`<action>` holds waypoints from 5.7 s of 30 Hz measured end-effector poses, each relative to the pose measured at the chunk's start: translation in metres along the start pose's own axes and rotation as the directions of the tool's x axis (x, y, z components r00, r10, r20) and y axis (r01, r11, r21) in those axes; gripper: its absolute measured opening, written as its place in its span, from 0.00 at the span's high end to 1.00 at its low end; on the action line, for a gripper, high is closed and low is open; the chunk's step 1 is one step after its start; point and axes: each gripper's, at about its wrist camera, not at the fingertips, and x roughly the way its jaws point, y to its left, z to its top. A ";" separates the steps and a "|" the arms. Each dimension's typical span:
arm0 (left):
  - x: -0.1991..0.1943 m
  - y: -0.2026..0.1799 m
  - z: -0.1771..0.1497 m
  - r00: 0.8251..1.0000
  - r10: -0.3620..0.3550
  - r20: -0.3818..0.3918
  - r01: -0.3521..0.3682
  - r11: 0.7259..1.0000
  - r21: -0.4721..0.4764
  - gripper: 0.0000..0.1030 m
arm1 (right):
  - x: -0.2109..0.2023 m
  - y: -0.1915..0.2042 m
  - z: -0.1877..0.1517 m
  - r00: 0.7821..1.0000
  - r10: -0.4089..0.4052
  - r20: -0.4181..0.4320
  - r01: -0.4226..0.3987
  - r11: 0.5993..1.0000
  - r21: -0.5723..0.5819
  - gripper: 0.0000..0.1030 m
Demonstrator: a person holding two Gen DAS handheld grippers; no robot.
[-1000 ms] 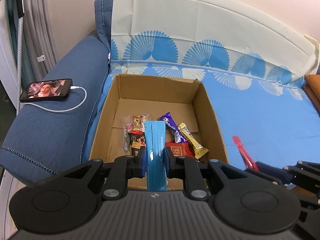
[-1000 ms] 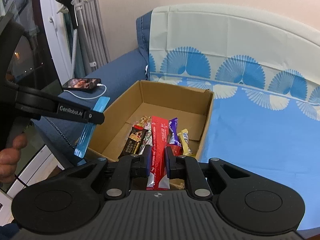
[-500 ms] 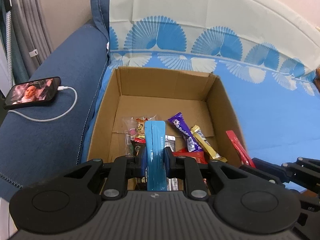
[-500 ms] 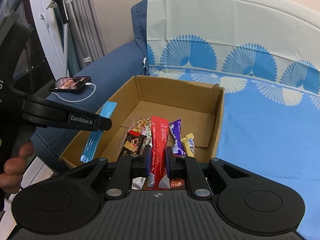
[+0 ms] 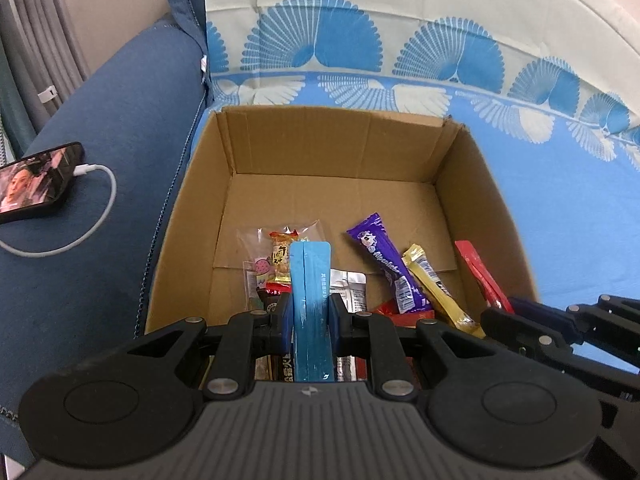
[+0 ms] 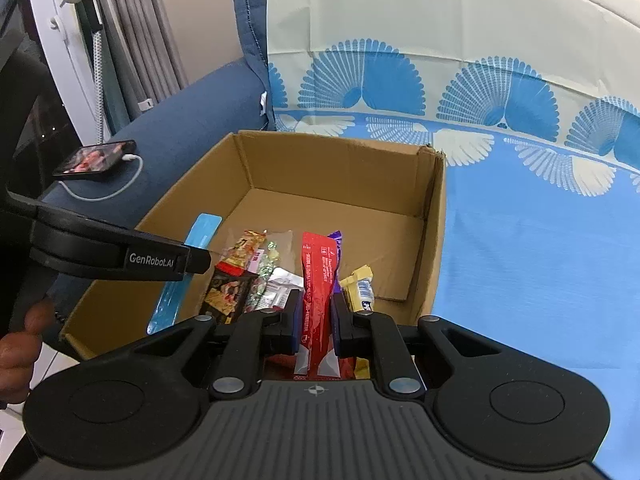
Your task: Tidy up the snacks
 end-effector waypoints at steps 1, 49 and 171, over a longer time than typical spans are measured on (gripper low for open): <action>0.003 0.000 0.001 1.000 0.001 -0.003 -0.001 1.000 0.002 0.81 | 0.003 -0.001 0.001 1.000 0.000 -0.002 0.000 1.000 0.001 0.85; -0.160 -0.024 -0.139 0.981 0.182 0.071 -0.179 0.983 -0.043 0.00 | -0.180 0.045 -0.098 0.962 -0.153 0.225 0.160 0.987 -0.012 0.00; -0.179 -0.018 -0.160 0.967 0.217 0.136 -0.209 0.975 -0.072 0.00 | -0.192 0.063 -0.108 0.947 -0.161 0.277 0.193 0.977 -0.089 0.00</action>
